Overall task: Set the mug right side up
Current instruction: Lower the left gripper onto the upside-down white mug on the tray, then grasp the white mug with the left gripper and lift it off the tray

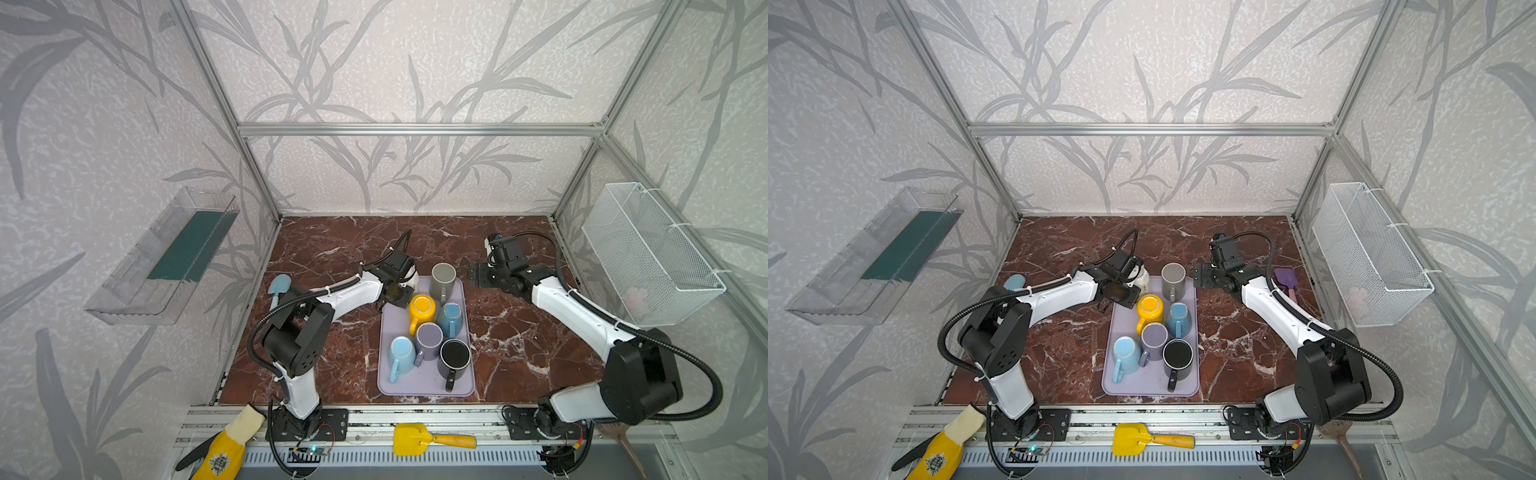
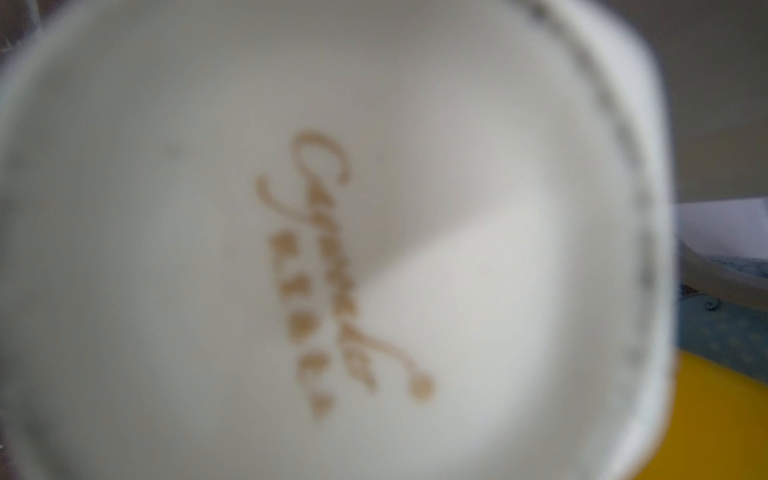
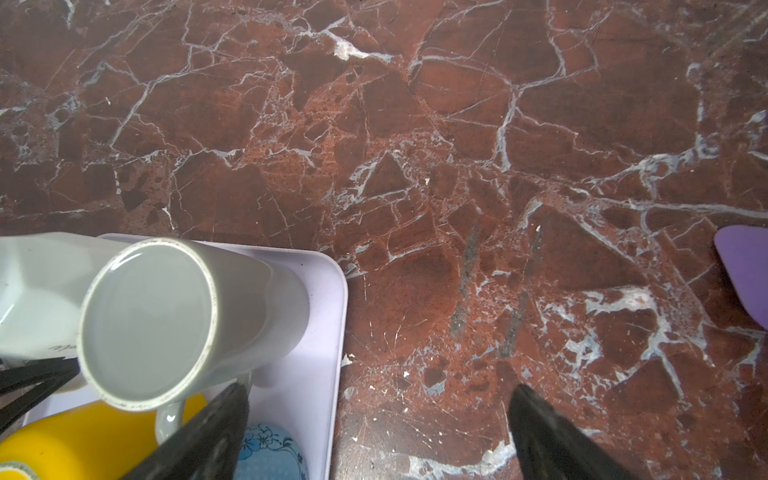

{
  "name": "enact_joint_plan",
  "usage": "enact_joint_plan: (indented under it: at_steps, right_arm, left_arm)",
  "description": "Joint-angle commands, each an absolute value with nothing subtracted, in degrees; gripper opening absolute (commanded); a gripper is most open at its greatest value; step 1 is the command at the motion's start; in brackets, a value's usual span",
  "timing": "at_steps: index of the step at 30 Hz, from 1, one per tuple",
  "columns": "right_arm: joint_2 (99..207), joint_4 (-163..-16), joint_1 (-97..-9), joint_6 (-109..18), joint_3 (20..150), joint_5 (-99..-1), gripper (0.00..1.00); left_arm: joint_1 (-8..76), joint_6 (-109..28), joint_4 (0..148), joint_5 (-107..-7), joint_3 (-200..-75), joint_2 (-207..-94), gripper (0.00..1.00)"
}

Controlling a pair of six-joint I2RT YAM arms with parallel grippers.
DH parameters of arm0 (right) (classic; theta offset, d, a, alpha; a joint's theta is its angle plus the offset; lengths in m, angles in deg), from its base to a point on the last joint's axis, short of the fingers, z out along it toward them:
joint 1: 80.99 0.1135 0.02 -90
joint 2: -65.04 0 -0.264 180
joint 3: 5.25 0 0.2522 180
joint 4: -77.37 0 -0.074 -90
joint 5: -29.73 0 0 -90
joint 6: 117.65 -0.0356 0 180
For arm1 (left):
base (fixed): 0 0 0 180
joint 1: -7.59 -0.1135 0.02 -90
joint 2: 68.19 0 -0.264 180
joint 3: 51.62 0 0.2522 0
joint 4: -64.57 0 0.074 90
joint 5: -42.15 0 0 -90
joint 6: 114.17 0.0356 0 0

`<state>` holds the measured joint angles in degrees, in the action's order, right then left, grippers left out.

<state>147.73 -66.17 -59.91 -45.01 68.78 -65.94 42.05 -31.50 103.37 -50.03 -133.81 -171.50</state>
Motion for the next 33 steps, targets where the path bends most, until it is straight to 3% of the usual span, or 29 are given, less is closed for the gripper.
enact_joint_plan:
  at_steps: [1,19,33]
  right_arm:
    - [147.8,-65.1,-59.5,-44.9,69.4,-66.7,0.97]
    - [144.1,-71.1,-59.3,-43.4,65.5,-62.4,0.98]
    - [144.0,-72.8,-59.3,-43.8,64.7,-58.6,0.99]
  left_arm:
    - [42.2,-31.4,104.1,-48.1,-135.0,-171.4,0.00]
    - [42.1,-32.5,103.2,-38.0,-136.1,-162.5,0.00]
    - [40.7,-35.4,98.4,-41.6,-135.1,-159.7,0.00]
